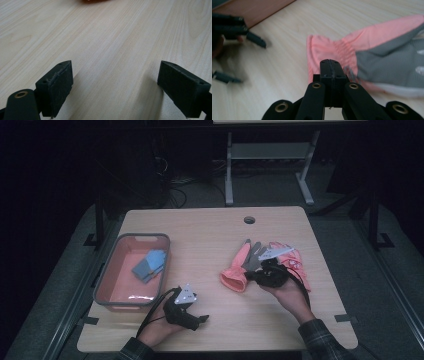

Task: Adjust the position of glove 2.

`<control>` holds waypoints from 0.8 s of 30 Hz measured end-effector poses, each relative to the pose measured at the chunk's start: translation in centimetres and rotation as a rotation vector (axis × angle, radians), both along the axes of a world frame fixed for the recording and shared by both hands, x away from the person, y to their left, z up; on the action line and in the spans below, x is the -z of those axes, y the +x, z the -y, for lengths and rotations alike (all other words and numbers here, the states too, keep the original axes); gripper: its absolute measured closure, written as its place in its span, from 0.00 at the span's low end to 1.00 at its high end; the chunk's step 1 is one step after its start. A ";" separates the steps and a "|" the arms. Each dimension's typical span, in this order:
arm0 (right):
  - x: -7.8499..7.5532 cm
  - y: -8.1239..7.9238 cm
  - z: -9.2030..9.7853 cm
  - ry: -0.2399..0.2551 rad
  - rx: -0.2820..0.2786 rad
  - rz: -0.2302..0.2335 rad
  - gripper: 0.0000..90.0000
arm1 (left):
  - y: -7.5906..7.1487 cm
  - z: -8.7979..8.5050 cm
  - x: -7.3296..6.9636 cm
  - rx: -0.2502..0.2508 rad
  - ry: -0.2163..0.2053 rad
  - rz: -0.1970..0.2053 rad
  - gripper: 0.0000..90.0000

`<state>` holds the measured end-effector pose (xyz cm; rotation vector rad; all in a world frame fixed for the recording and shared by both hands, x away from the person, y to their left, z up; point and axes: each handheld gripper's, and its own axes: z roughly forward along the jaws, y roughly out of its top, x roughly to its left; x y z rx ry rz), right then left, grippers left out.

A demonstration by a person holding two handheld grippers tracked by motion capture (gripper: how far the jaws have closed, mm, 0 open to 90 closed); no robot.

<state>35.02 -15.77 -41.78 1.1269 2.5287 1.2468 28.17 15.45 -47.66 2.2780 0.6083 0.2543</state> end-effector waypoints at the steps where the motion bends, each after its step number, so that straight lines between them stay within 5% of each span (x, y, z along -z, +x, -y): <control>1: 0.1 0.5 -0.3 0.003 0.005 0.003 1.00 | 0.0 0.0 0.0 -0.001 0.000 -0.001 0.14; 17: 1.4 4.6 -4.9 -0.007 -0.004 -0.022 1.00 | 0.1 0.1 0.0 0.016 0.004 -0.004 0.14; 24: 1.9 3.6 -4.8 -0.018 -0.043 -0.034 1.00 | 0.1 0.1 0.0 0.022 0.004 0.000 0.14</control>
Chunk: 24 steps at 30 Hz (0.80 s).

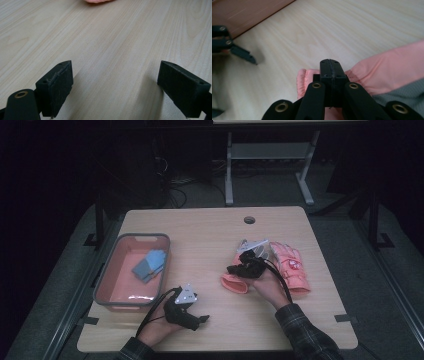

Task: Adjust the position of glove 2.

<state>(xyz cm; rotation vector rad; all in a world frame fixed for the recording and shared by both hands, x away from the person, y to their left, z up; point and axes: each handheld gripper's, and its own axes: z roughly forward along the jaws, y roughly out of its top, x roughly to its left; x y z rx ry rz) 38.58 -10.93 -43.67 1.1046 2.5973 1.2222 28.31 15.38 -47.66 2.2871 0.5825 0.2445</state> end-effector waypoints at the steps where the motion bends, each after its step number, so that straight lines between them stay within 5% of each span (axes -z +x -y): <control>1: 0.1 -0.3 0.1 0.002 -0.009 0.000 1.00 | 0.0 0.0 0.0 0.001 -0.002 0.000 0.14; 13: -0.2 -4.2 2.9 -0.027 -0.037 0.005 1.00 | -0.1 0.1 0.0 -0.004 -0.008 -0.003 0.14; 21: -0.3 -6.0 5.6 -0.020 -0.013 0.000 1.00 | 0.0 0.1 0.0 -0.002 -0.007 0.002 0.14; 24: -1.1 -5.6 6.2 -0.015 0.024 0.025 1.00 | -0.1 0.1 0.0 -0.005 -0.009 -0.002 0.14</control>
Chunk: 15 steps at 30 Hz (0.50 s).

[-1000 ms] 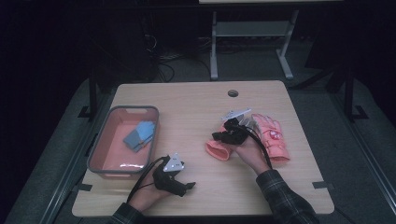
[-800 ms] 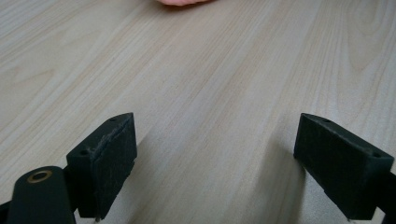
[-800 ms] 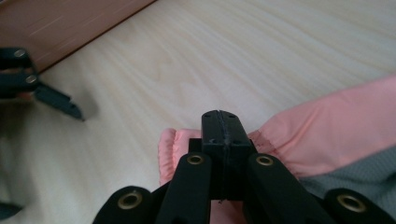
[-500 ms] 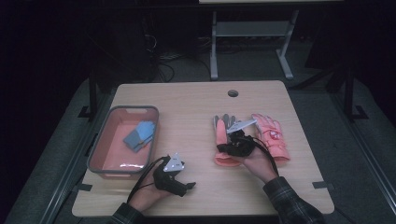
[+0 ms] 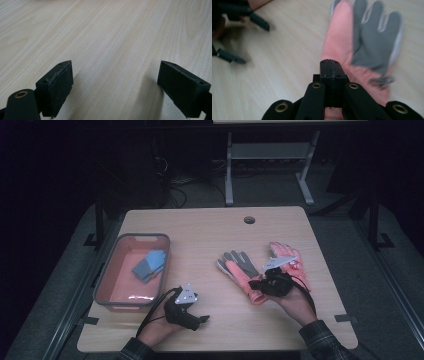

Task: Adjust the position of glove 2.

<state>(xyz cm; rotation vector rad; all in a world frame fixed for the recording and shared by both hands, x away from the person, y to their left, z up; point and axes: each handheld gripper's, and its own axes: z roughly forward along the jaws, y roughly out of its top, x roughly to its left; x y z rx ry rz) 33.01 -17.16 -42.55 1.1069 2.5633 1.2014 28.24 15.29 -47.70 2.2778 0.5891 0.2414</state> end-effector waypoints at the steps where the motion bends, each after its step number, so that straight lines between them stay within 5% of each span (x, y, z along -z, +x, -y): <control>1: -0.4 0.6 0.1 0.005 0.016 0.007 1.00 | 0.0 0.0 0.0 0.001 0.001 0.000 0.14; 7: -0.2 3.3 -0.3 -0.018 0.043 0.018 1.00 | 0.0 0.0 0.0 0.001 0.003 0.000 0.14; 15: 1.3 4.3 -1.8 -0.115 0.018 0.007 1.00 | 0.0 0.0 0.0 0.000 0.002 0.000 0.14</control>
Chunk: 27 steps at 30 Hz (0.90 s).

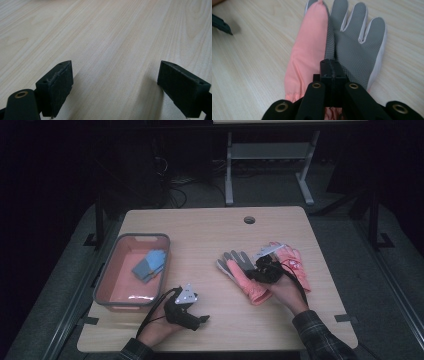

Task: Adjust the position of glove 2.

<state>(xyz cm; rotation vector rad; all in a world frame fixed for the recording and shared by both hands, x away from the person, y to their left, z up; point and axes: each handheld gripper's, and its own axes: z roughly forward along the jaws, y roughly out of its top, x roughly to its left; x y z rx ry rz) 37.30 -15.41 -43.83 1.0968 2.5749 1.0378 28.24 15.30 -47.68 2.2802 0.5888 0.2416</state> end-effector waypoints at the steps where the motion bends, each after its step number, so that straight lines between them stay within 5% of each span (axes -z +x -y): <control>1: 0.1 -0.1 -0.2 -0.010 -0.007 0.000 1.00 | 0.0 0.0 0.0 0.001 0.001 0.000 0.14; 16: 0.4 -2.6 -0.1 -0.008 -0.106 -0.031 1.00 | 0.0 0.0 0.0 0.000 0.000 0.000 0.14; 27: 0.3 -6.4 0.1 -0.023 -0.150 -0.057 1.00 | 0.0 0.0 0.0 0.002 0.002 0.004 0.14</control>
